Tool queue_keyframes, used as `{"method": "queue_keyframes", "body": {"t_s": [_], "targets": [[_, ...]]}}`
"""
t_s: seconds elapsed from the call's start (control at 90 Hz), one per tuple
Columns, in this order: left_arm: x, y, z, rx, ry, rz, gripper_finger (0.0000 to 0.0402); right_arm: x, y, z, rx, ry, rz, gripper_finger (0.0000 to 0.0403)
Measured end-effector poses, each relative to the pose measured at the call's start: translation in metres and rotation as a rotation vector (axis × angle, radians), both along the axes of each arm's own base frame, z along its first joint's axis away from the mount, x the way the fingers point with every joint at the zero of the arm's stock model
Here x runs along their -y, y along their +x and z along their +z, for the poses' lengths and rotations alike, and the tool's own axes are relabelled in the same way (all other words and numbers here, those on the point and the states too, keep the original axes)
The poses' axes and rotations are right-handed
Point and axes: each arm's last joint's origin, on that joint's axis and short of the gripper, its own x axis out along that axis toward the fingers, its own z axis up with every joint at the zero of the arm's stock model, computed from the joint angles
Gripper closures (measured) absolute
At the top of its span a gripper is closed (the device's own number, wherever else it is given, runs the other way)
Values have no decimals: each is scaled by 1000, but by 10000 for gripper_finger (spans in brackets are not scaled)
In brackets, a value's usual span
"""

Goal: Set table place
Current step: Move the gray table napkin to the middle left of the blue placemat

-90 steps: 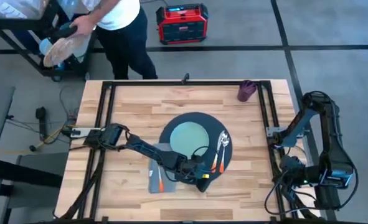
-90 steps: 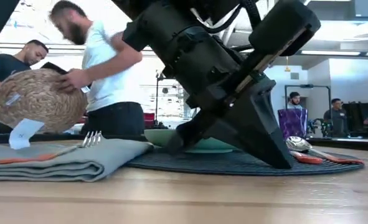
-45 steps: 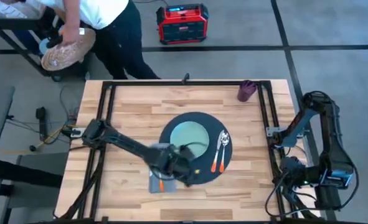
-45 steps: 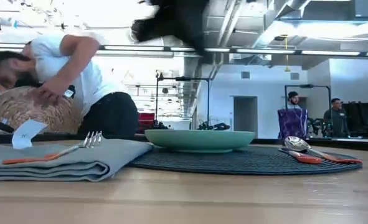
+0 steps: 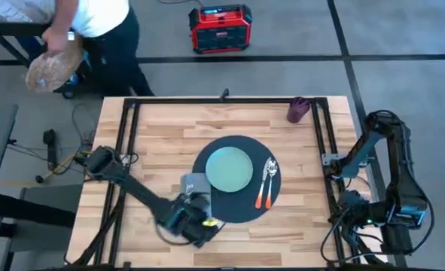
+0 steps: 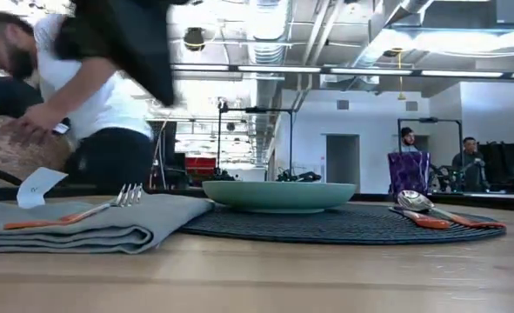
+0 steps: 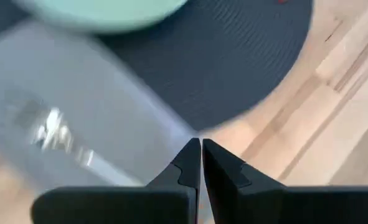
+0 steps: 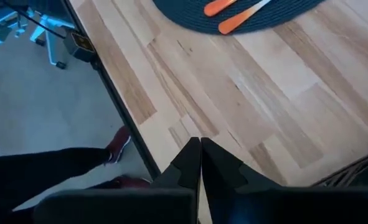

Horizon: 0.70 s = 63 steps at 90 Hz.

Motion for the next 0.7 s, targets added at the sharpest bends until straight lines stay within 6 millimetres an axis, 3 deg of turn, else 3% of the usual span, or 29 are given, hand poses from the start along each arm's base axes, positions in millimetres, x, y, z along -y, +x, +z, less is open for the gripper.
{"method": "queue_keyframes", "body": {"t_s": [0.122, 0.233, 0.5, 0.7], "targets": [[7, -32, -5, 93, -26, 130, 402, 1, 0, 0, 6, -7, -1, 403], [6, -48, -12, 193, -38, 168, 402, 1, 1, 0, 27, -16, -5, 403], [-3, -55, -51, 306, -143, 230, 402, 2, 1, 0, 38, -21, -9, 403], [-7, -60, -58, 282, -141, 257, 402, 1, 1, 1, 39, -5, -15, 403]]}}
